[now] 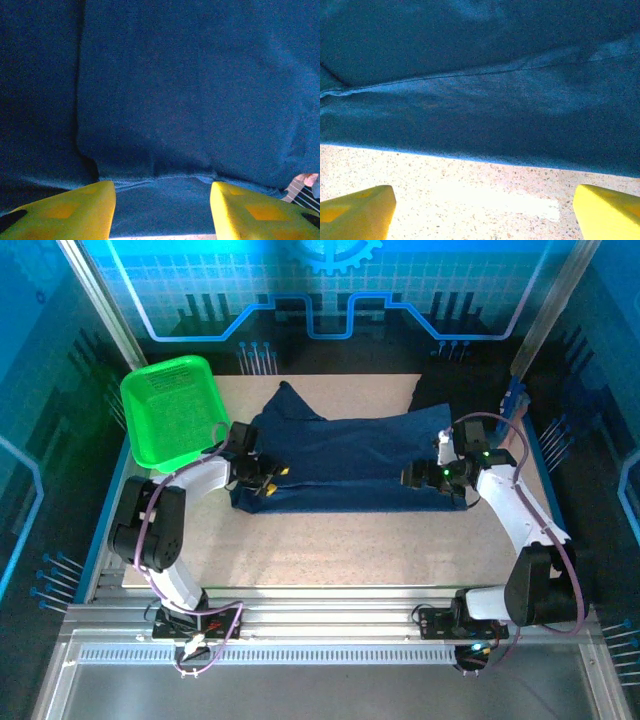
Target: Fold and stack the t-shirts
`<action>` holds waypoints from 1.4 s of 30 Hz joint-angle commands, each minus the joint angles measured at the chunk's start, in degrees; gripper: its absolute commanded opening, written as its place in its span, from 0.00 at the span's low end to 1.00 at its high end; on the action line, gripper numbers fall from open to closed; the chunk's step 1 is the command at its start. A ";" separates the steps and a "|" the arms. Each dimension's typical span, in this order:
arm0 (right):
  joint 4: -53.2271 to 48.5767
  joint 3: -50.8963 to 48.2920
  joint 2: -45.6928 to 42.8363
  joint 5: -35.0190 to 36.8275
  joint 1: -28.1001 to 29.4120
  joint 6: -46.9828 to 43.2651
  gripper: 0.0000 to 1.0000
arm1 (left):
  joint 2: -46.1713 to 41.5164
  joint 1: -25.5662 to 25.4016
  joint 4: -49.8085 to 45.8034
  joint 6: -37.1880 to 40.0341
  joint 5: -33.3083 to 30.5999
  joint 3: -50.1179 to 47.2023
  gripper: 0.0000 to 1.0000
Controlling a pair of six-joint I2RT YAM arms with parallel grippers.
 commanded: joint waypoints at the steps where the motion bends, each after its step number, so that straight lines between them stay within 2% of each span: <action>1: -1.22 -0.34 -0.88 0.18 0.50 -1.46 0.92 | 0.36 -0.69 -0.02 -1.26 -0.24 -0.14 0.54; 15: -2.21 -0.08 -1.45 0.95 -0.15 -2.38 0.92 | 1.71 -0.83 -0.32 -1.96 -0.80 -0.37 0.54; 22: -2.21 -0.31 -1.93 0.65 -0.73 -2.38 0.92 | 0.08 -0.87 0.54 -2.97 -0.97 -3.10 0.59; 26: -1.95 -0.51 -1.78 0.64 -0.78 -2.04 0.92 | -0.60 -0.87 0.64 -2.64 -0.91 -4.06 0.65; 33: -2.03 -0.86 -1.80 1.10 -0.91 -1.94 0.91 | 0.54 -1.00 1.27 -2.70 -1.59 -2.94 0.64; 38: -2.21 -1.17 -2.02 1.30 -1.08 -2.04 0.91 | 2.55 -0.87 1.26 -2.16 -2.36 -1.69 0.55; 42: -2.21 -1.27 -2.19 1.29 -1.05 -1.97 0.90 | 2.58 -0.87 1.47 -2.12 -3.23 -1.18 0.39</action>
